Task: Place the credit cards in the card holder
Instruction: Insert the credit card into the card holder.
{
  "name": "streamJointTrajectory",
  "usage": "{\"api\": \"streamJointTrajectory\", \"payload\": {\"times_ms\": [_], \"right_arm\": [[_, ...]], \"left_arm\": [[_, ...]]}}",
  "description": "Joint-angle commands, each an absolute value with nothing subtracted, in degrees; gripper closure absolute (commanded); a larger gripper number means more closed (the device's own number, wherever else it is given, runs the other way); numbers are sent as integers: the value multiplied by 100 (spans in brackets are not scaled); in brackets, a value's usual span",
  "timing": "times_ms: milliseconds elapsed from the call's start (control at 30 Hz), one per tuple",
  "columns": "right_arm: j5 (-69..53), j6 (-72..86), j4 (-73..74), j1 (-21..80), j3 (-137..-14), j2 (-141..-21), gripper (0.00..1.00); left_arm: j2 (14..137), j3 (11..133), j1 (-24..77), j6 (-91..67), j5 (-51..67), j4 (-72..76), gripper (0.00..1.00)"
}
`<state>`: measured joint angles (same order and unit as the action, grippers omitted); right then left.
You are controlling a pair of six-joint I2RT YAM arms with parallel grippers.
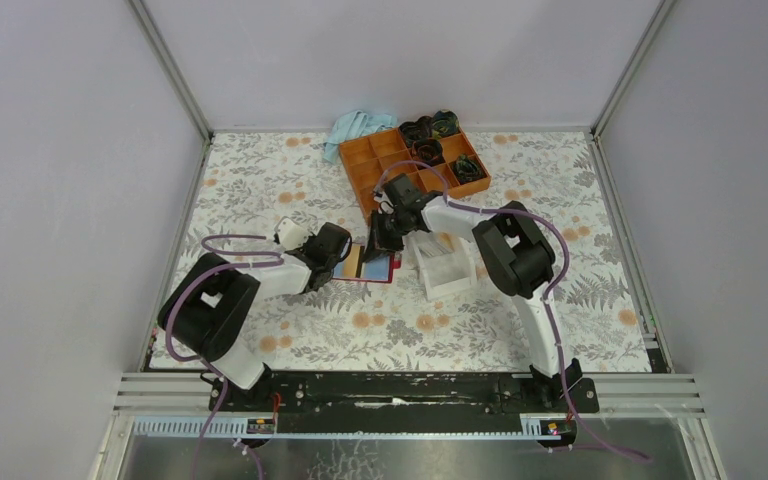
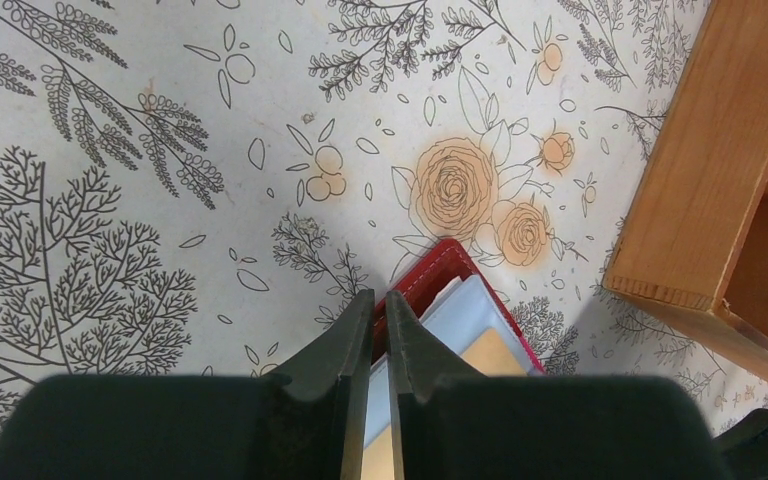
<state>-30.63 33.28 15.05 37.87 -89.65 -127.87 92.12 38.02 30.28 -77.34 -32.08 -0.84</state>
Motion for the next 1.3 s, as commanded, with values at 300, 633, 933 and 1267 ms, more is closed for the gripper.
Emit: {"api": "streamJointTrajectory", "payload": {"times_ms": [300,633,933,1267], "right_arm": [[-3081,3348,1651,3846,-9333,-13039,100],[-2799,3371,1555,3955,-9197,-12929,61],[-2307,3222,1546,3955,-8847,-12440,50],[-2145,3291,1269,4005,-8445,-12208,51]], "left_arm": [[9513,3611,3066,-7594,-2875,-484,83],[9412,3489,3067,-7624,-2856,-455,84],[9392,3485,3072,-7662,-2855,-492,84],[9325,3454,3067,-7673,-2841,-492,84]]}}
